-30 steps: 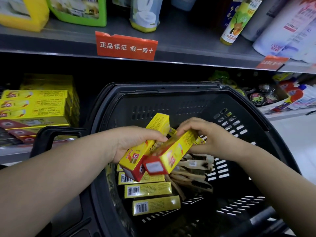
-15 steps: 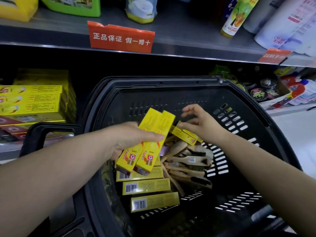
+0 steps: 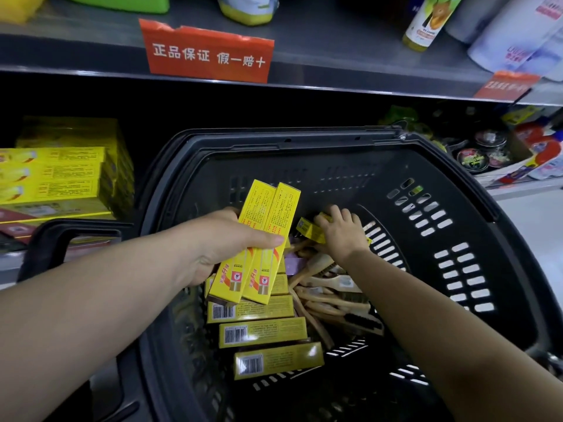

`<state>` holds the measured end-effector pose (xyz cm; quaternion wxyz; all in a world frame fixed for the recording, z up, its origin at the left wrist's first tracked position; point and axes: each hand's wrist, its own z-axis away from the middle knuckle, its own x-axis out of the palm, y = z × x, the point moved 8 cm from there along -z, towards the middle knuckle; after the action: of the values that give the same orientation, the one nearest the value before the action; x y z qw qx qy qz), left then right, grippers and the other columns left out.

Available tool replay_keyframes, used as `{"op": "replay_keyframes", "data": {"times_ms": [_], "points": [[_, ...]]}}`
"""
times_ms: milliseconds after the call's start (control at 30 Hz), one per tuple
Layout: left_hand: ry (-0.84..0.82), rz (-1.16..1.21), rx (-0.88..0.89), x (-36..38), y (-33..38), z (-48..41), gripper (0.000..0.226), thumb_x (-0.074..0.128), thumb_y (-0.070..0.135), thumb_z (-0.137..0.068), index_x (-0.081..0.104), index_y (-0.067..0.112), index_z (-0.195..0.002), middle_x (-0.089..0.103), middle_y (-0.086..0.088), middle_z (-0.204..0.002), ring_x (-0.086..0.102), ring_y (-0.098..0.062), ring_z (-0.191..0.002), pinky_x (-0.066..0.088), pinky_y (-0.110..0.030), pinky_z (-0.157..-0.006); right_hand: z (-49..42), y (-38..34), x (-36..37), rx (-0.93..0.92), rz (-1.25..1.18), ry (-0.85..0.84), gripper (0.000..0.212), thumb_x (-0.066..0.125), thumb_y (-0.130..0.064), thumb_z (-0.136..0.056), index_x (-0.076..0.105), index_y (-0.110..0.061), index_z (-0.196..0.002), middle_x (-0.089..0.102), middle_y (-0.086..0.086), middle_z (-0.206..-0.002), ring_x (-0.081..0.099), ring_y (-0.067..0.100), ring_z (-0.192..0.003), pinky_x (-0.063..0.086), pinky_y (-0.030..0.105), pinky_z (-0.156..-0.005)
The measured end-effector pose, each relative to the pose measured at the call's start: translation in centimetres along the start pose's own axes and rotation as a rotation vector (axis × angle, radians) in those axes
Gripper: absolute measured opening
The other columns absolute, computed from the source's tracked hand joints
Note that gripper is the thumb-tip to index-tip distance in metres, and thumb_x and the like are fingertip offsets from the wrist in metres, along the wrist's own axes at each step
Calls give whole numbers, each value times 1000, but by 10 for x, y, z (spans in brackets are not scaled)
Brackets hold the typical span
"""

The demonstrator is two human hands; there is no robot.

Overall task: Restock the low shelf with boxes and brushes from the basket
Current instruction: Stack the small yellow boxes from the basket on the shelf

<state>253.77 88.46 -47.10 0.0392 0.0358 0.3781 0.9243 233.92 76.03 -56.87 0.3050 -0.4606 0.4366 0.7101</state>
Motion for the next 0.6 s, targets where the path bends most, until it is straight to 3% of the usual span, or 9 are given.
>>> {"op": "replay_keyframes", "data": {"times_ms": [167,267,333,400,433,500,600], "points": [[-13,11,22,0,0,1,47,80,18,-69,59,13,-111,73,-14,-93,71,-33,-81,56,-53,-74,-7,-10,0,16,27,-25,46,50,-29,-93,41,-20,-137,28,9,-145,31,30,-129,12,44,-115],[-12,33,48,-1,2,1,51,81,21,-67,59,14,-113,73,-13,-94,71,-31,-82,57,-50,-70,-10,-10,-21,-49,-141,-46,49,60,-32,-85,50,-17,-130,42,7,-136,40,28,-124,18,39,-114],[-17,57,74,0,5,1,56,81,23,-66,57,14,-116,72,-11,-96,71,-29,-83,58,-45,-67,-6,-8,-52,-60,-394,-52,45,70,-31,-74,54,-14,-112,57,8,-112,54,29,-106,41,34,-91],[-20,92,118,2,9,5,62,81,24,-67,53,15,-121,71,-12,-98,70,-28,-84,58,-43,-66,3,-1,-92,-17,-676,-9,35,73,-26,-68,48,-16,-90,58,2,-79,58,22,-76,42,28,-59],[-18,103,147,4,12,8,65,80,25,-67,51,15,-123,71,-12,-100,69,-29,-86,58,-44,-69,8,3,-111,11,-811,17,34,73,-24,-67,45,-18,-83,54,-2,-69,55,16,-65,40,24,-51],[-20,115,208,4,21,16,74,80,29,-64,46,17,-129,68,-12,-107,67,-30,-94,55,-49,-79,21,7,-142,71,-1123,27,29,70,-24,-67,45,-20,-81,53,-4,-66,53,10,-60,43,18,-53],[-55,152,263,-1,32,32,84,79,38,-49,49,19,-125,72,-9,-101,70,-28,-87,58,-46,-71,40,7,-170,168,-1511,-63,26,61,-35,-81,51,-22,-101,67,3,-90,67,17,-81,53,32,-75]]}}
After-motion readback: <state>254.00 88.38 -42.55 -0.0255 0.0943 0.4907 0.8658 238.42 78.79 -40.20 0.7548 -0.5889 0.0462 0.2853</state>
